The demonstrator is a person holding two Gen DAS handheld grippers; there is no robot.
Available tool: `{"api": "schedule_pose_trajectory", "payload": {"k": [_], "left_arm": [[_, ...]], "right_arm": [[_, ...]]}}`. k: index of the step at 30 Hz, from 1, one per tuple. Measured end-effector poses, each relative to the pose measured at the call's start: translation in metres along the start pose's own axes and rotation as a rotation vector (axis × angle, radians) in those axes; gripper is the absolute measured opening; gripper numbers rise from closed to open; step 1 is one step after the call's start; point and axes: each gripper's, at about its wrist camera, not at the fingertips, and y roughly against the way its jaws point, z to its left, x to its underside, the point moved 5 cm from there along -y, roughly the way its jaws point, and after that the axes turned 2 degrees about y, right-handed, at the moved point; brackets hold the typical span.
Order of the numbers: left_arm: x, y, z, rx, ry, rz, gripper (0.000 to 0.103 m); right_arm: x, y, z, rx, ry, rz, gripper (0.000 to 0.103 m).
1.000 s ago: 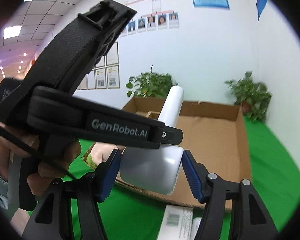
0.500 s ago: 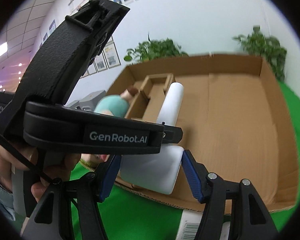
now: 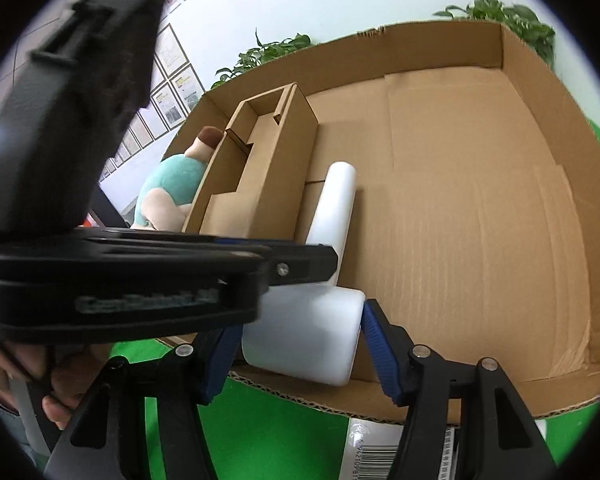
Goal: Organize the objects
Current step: 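Lower the hair dryer into the box beside the insert tray and open both tools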
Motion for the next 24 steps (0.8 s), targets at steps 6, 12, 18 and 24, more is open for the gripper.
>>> {"api": "schedule_pose_trajectory", "payload": {"k": [6, 12, 18, 24], "left_arm": [[0.003, 0.015, 0.007, -0.026, 0.014, -0.026, 0.024], [0.01, 0.035, 0.023, -0.021, 0.07, -0.067, 0.023], [0.019, 0.059, 0.027, -0.048, 0.054, -0.122, 0.023], [0.041, 0.052, 0.035, -0.077, 0.065, -0.104, 0.023]], "right_arm": [[0.005, -0.002, 0.005, -0.011, 0.005, 0.017, 0.059], [0.009, -0.007, 0.01, -0.036, 0.006, 0.036, 0.059], [0.004, 0.002, 0.0, -0.051, -0.034, 0.013, 0.066], [0.007, 0.041, -0.001, 0.015, 0.017, -0.07, 0.088]]}}
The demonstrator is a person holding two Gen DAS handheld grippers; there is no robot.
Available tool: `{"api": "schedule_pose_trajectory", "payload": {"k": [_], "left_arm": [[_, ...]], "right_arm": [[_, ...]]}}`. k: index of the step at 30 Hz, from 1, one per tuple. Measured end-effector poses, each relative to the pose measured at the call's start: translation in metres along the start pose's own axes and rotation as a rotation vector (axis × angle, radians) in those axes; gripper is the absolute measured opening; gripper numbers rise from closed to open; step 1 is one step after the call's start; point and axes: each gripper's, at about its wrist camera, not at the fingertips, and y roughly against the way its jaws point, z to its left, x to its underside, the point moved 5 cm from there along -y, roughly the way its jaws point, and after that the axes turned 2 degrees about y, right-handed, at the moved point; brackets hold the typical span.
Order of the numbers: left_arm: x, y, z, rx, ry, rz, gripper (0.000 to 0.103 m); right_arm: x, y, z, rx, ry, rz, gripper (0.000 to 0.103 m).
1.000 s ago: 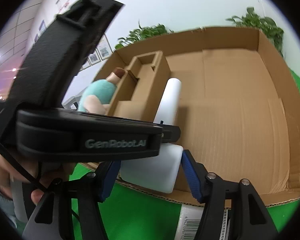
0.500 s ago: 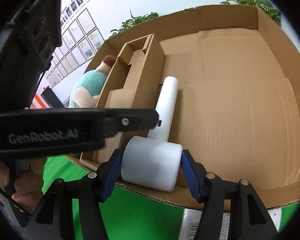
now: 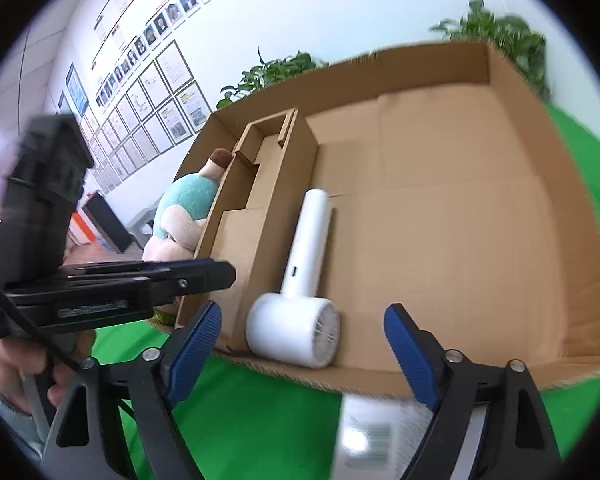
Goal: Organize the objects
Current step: 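Lower the hair dryer into the box beside the insert tray and open both tools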
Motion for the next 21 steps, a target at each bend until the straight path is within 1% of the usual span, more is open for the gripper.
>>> {"api": "schedule_pose_trajectory", "payload": {"k": [1, 3, 6, 8, 11, 14, 16, 17, 18, 19, 20, 21], "left_arm": [[0.005, -0.002, 0.002, 0.0, 0.007, 0.007, 0.023], [0.014, -0.006, 0.003, 0.001, 0.015, 0.019, 0.024], [0.027, -0.014, 0.007, 0.03, 0.051, 0.047, 0.024], [0.033, -0.017, 0.009, 0.045, 0.082, 0.043, 0.024], [0.032, -0.017, 0.012, 0.056, 0.118, 0.035, 0.024], [0.032, -0.017, 0.012, 0.048, 0.116, 0.039, 0.024], [0.032, -0.013, 0.01, 0.022, 0.095, 0.03, 0.025], [0.032, -0.008, 0.007, -0.011, 0.074, 0.017, 0.027], [0.034, -0.003, 0.005, -0.045, 0.052, 0.0, 0.028], [0.034, 0.006, 0.0, -0.095, 0.015, -0.029, 0.028], [0.035, 0.015, -0.006, -0.137, -0.021, -0.061, 0.035], [0.035, 0.028, -0.014, -0.194, -0.067, -0.115, 0.049]], "right_arm": [[0.002, 0.007, 0.0, 0.018, 0.016, -0.008, 0.091], [0.01, 0.021, 0.0, 0.054, 0.053, -0.018, 0.103], [0.026, 0.036, -0.004, 0.101, 0.066, -0.029, 0.103], [0.038, 0.04, -0.005, 0.097, 0.058, -0.018, 0.103], [0.053, 0.045, -0.004, 0.089, 0.057, -0.004, 0.103], [0.063, 0.05, 0.001, 0.082, 0.077, 0.006, 0.103], [0.065, 0.051, 0.004, 0.083, 0.087, 0.007, 0.103], [0.066, 0.053, 0.005, 0.083, 0.092, 0.005, 0.103], [0.066, 0.055, 0.007, 0.083, 0.097, 0.001, 0.103], [0.067, 0.058, 0.009, 0.085, 0.101, -0.005, 0.103], [0.067, 0.061, 0.01, 0.091, 0.106, -0.014, 0.103], [0.066, 0.064, 0.012, 0.1, 0.112, -0.026, 0.103]]}}
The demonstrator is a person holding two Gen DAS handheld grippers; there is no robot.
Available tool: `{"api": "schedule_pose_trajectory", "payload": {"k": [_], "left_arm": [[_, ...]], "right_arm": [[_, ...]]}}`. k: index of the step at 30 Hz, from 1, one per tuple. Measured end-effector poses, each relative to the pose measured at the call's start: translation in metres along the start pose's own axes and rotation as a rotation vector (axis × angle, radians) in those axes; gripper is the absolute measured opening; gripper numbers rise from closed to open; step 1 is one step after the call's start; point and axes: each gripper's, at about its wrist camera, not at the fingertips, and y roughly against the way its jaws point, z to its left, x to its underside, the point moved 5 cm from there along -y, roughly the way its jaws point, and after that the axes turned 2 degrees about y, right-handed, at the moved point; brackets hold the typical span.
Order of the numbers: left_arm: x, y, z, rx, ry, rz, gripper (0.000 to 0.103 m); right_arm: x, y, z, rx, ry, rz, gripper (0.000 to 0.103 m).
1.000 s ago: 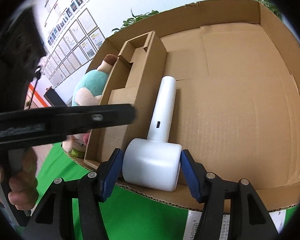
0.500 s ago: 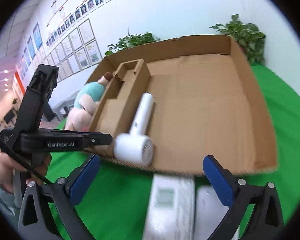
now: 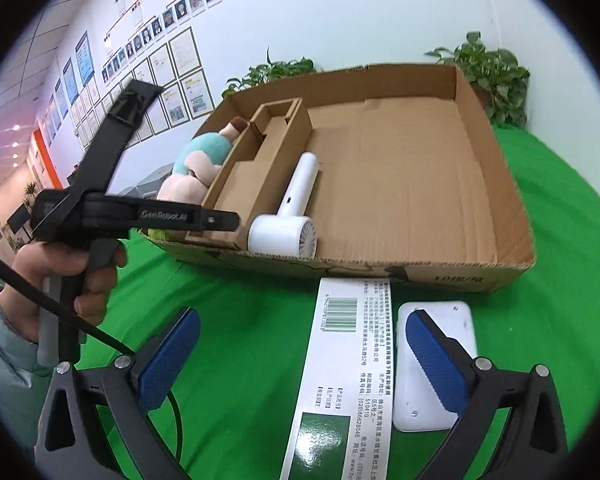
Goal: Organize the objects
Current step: 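Lower the hair dryer into the box beside the insert tray and open both tools, then move both tools to the white barcode-printed product box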
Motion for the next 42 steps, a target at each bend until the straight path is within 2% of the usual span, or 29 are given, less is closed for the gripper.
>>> {"api": "schedule_pose_trajectory", "payload": {"k": [1, 3, 4, 6, 10, 14, 19, 21, 22, 24, 26, 28, 29, 30, 32, 35, 42], "left_arm": [[-0.001, 0.014, -0.004, -0.045, -0.026, -0.058, 0.058], [0.0, 0.047, -0.008, -0.129, -0.039, -0.204, 0.097], [0.001, 0.061, -0.01, -0.149, -0.034, -0.267, 0.103], [0.003, 0.083, -0.016, -0.169, -0.027, -0.347, 0.102], [0.011, 0.101, -0.016, -0.164, -0.007, -0.347, 0.102], [0.019, 0.111, -0.02, -0.141, 0.012, -0.343, 0.102], [0.036, 0.11, -0.034, -0.094, 0.014, -0.319, 0.102], [0.043, 0.107, -0.038, -0.075, 0.021, -0.302, 0.102], [0.046, 0.105, -0.04, -0.063, 0.024, -0.292, 0.102], [0.05, 0.096, -0.043, -0.027, 0.031, -0.271, 0.102], [0.054, 0.089, -0.046, 0.031, 0.043, -0.246, 0.102], [0.058, 0.079, -0.052, 0.092, 0.051, -0.209, 0.102], [0.06, 0.074, -0.055, 0.123, 0.053, -0.189, 0.102], [0.062, 0.068, -0.058, 0.147, 0.057, -0.167, 0.102], [0.065, 0.058, -0.063, 0.185, 0.064, -0.128, 0.102], [0.073, 0.04, -0.072, 0.255, 0.084, -0.061, 0.102], [0.083, 0.007, -0.087, 0.368, 0.135, 0.062, 0.101]], "right_arm": [[-0.001, 0.003, 0.002, 0.006, 0.007, -0.011, 0.103], [-0.002, 0.007, 0.007, 0.009, 0.024, -0.028, 0.103], [-0.003, 0.009, 0.009, 0.011, 0.034, -0.037, 0.103], [-0.003, 0.012, 0.011, 0.03, 0.046, -0.055, 0.103], [-0.005, 0.023, 0.009, 0.059, 0.043, -0.103, 0.103], [-0.005, 0.036, 0.009, 0.033, 0.041, -0.151, 0.103], [0.009, 0.04, 0.01, 0.01, 0.05, -0.128, 0.098], [0.019, 0.039, 0.007, -0.007, 0.032, -0.096, 0.079], [0.023, 0.039, 0.005, -0.002, 0.028, -0.079, 0.073], [0.034, 0.038, 0.003, 0.013, 0.034, -0.043, 0.05], [0.041, 0.038, 0.002, 0.013, 0.033, -0.024, 0.047], [0.047, 0.039, 0.0, 0.0, 0.021, -0.003, 0.048], [0.05, 0.039, 0.0, -0.01, 0.017, 0.014, 0.062], [0.053, 0.038, -0.001, -0.013, 0.017, 0.03, 0.086], [0.058, 0.038, -0.002, -0.001, 0.022, 0.036, 0.102], [0.065, 0.033, -0.005, -0.009, 0.011, 0.062, 0.103], [0.075, 0.021, -0.011, 0.012, 0.004, 0.116, 0.103]]}}
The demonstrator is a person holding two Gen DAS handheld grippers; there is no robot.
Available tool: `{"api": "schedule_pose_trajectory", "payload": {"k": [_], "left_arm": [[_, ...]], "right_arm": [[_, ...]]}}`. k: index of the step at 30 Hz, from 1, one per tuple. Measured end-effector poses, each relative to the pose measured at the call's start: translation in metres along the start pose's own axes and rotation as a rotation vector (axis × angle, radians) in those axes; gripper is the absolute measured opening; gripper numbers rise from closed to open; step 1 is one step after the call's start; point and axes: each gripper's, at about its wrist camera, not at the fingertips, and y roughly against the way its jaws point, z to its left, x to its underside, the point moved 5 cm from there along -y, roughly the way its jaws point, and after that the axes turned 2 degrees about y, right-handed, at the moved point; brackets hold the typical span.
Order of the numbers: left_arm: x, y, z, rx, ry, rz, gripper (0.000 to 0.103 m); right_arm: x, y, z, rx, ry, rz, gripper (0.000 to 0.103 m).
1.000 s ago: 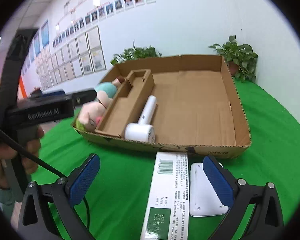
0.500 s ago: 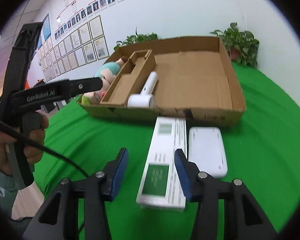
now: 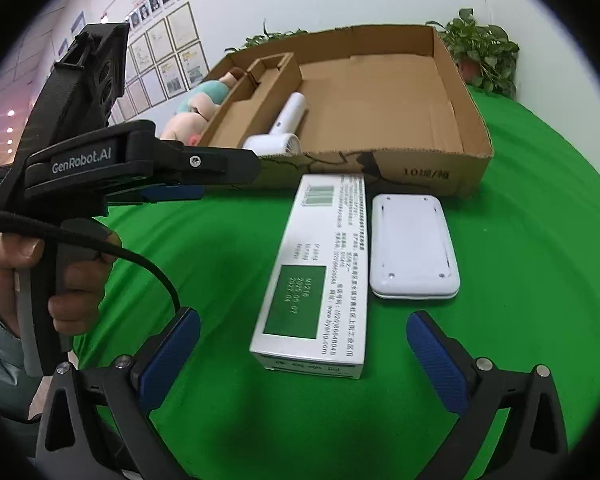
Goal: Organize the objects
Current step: 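Move both tools to the white barcode-printed product box, then close both tools on the sides of the product box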
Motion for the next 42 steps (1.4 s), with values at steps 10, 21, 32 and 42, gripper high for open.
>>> {"api": "schedule_pose_trajectory", "payload": {"k": [10, 21, 32, 42], "left_arm": [[0.016, -0.045, -0.001, 0.134, 0.079, 0.161, 0.081], [0.052, -0.023, -0.012, 0.173, 0.077, 0.198, 0.072], [0.064, -0.014, 0.007, 0.167, 0.159, 0.205, 0.072], [0.068, -0.016, 0.007, 0.191, 0.175, 0.222, 0.065]], "right_arm": [[0.003, -0.02, 0.005, 0.021, 0.021, 0.071, 0.1], [0.023, 0.0, 0.037, -0.034, 0.055, 0.087, 0.065], [0.025, -0.003, 0.048, -0.062, 0.097, 0.111, 0.102], [0.031, -0.019, 0.043, 0.006, 0.09, 0.156, 0.063]]}}
